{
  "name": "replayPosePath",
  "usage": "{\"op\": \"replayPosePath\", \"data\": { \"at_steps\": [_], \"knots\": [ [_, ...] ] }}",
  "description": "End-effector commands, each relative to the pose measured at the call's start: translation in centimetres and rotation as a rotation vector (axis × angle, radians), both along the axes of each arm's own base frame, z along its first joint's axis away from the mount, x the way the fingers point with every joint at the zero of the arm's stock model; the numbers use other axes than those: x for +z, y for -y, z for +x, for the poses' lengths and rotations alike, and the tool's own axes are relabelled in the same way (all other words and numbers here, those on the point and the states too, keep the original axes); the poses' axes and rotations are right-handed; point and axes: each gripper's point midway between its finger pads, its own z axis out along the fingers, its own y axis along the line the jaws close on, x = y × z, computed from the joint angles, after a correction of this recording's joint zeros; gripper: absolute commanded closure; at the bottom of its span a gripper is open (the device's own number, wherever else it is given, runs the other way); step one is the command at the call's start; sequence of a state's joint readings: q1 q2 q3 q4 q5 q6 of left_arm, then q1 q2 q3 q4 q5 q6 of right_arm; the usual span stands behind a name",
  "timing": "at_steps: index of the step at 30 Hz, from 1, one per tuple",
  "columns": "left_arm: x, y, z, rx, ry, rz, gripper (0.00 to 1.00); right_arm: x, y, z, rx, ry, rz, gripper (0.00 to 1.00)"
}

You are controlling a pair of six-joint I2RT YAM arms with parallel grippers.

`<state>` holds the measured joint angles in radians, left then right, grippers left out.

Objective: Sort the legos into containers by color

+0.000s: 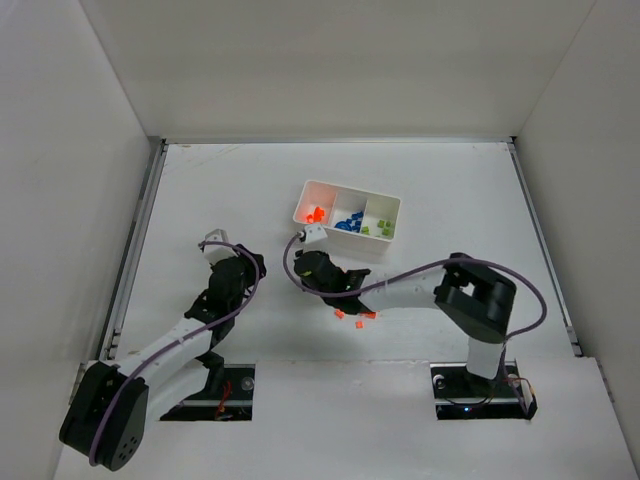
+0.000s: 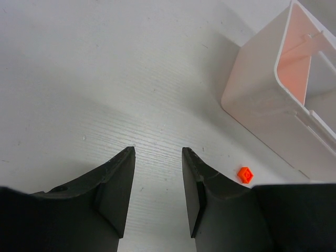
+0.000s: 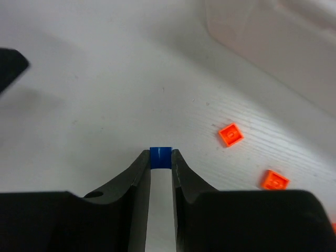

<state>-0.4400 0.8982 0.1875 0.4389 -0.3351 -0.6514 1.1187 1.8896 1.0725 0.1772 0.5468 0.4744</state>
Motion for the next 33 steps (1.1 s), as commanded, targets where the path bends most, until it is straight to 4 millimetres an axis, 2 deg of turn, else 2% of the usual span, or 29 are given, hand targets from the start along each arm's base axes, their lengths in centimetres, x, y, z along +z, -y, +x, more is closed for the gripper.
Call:
{"op": "replayPosePath", "data": {
  "at_steps": [1,4,7,10,13,18,21,26,30,33],
  "knots": [
    [1.1,0.9,0.5,-0.032,0.049,-0.015,0.64,7.9,0.7,0.9,-0.03,0.097,0.151,0.79],
    [1.2,3.0,0.3,-0.107,0.044,-0.015,0.65,11.3,3.8,3.2,-0.079,0.158,0.181,0.79],
    [1.6,5.5,0.2,-0.193,0.068,0.015,0.65,12.9,7.4,5.7,-0.149,0.197,0.166,0.79],
    [1.5,8.5,-0.4,-0.302,0.063,0.048,0.65,13.4,10.1,8.3,-0.207,0.217,0.146,0.79],
    [1.4,11.1,-0.8,-0.384,0.069,0.118,0.65,12.5,11.9,10.6,-0.254,0.217,0.113,0.79],
    [0.6,12.6,-1.2,-0.43,0.051,0.182,0.63,10.5,11.5,13.4,-0.253,0.18,0.107,0.77],
    [0.1,12.9,-1.1,-0.44,0.039,0.212,0.62,10.6,10.9,14.3,-0.244,0.183,0.126,0.68],
    [-0.5,13.7,-0.9,-0.454,0.022,0.247,0.6,12.6,11.4,13.4,-0.236,0.221,0.162,0.54],
    [-1.2,14.5,-0.7,-0.468,-0.004,0.267,0.59,13.3,13.1,11.5,-0.244,0.236,0.191,0.54],
    [-2.0,15.2,-0.2,-0.47,-0.029,0.279,0.59,12.9,14.2,9.3,-0.245,0.227,0.215,0.57]
  ]
}}
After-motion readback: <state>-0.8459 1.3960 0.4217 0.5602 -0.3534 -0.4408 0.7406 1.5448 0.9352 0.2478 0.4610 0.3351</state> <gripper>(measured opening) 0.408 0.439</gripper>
